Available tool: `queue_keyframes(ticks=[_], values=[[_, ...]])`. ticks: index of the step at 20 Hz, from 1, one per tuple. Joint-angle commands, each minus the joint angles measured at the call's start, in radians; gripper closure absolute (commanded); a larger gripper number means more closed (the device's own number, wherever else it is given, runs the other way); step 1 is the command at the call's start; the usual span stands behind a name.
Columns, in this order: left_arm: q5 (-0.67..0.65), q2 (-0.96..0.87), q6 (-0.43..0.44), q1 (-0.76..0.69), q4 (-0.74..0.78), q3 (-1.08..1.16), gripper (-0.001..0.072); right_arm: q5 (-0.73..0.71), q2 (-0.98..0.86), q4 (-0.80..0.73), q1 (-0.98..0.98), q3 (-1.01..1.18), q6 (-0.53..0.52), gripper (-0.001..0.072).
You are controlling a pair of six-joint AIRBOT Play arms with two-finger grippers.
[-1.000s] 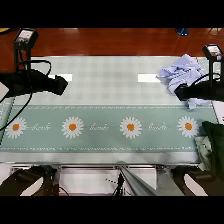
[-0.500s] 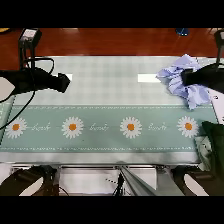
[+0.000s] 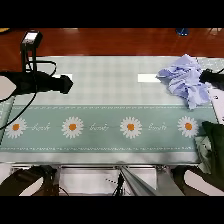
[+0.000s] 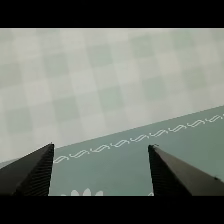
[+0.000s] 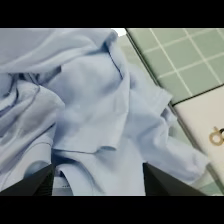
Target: Fold the shirts.
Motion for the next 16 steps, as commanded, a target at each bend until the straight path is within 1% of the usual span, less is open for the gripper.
queue_keyframes(ticks=[1,4,6,7,8,9,10,11,13,16], values=[[-0.015,-0.001,-0.006,0.001,-0.008,0.0,-0.0007,-0.015,-0.149,0.12,-0.025,0.001,-0.056,0.0126],[-0.019,0.0,-0.006,0.001,-0.009,0.0,-0.0007,-0.022,-0.234,0.136,-0.008,0.001,-0.093,0.0126],[-0.019,0.0,-0.006,0.001,-0.009,0.0,-0.0007,-0.041,-0.27,0.133,-0.008,0.001,-0.093,0.0138],[-0.019,0.0,-0.006,0.001,-0.016,0.0,-0.0007,-0.051,-0.279,0.132,-0.008,0.001,-0.093,0.0194],[-0.019,0.0,-0.006,0.001,-0.021,0.0,-0.0007,-0.057,-0.283,0.132,-0.008,0.001,-0.093,0.0303],[-0.019,0.0,-0.006,0.001,-0.027,0.0,-0.0007,-0.058,-0.284,0.12,-0.008,0.001,-0.093,0.049],[-0.019,0.0,-0.006,0.001,-0.035,0.0,-0.0007,-0.053,-0.282,0.116,-0.008,0.001,-0.093,0.0652],[-0.019,0.0,-0.005,0.001,-0.038,0.0,-0.0007,-0.045,-0.269,0.117,-0.008,0.002,-0.094,0.0699],[-0.019,0.001,-0.005,0.001,-0.039,0.003,-0.0005,-0.005,-0.214,0.112,-0.008,0.025,-0.109,0.07],[-0.018,0.008,-0.005,0.001,-0.046,0.064,-0.0003,0.004,-0.04,0.142,-0.007,0.105,-0.249,0.0701]])
